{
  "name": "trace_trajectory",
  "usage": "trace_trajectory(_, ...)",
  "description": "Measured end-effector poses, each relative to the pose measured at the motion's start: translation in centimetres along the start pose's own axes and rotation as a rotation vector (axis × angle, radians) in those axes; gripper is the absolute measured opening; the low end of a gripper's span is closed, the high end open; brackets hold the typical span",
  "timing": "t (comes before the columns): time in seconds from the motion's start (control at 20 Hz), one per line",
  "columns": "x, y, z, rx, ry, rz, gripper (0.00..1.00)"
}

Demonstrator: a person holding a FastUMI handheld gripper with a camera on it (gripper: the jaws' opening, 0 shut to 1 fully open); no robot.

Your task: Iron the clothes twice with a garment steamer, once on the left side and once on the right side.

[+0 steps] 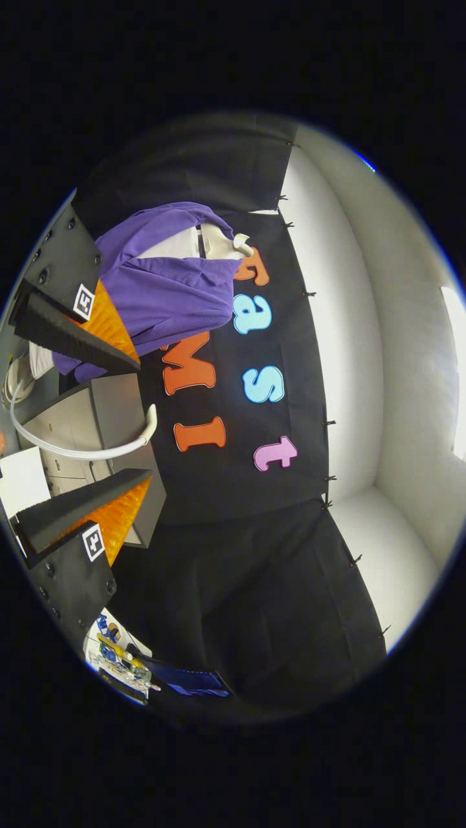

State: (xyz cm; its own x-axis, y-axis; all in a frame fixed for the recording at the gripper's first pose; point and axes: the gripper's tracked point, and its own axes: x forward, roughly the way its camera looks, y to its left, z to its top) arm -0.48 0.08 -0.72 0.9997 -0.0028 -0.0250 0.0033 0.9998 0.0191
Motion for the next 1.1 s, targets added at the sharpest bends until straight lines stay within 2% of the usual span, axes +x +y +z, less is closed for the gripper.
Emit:
trace_trajectory(0.65, 4.6, 0.9, -0.8, -0.002, 0.017, 0.008, 0.98)
trace_trajectory(0.95, 9.1, 0.5, -2.0, -0.022, 0.058, -0.004, 0.98)
trace_trajectory(1.1, 12.4, 1.4, -3.4, -0.050, 0.113, 0.021, 0.98)
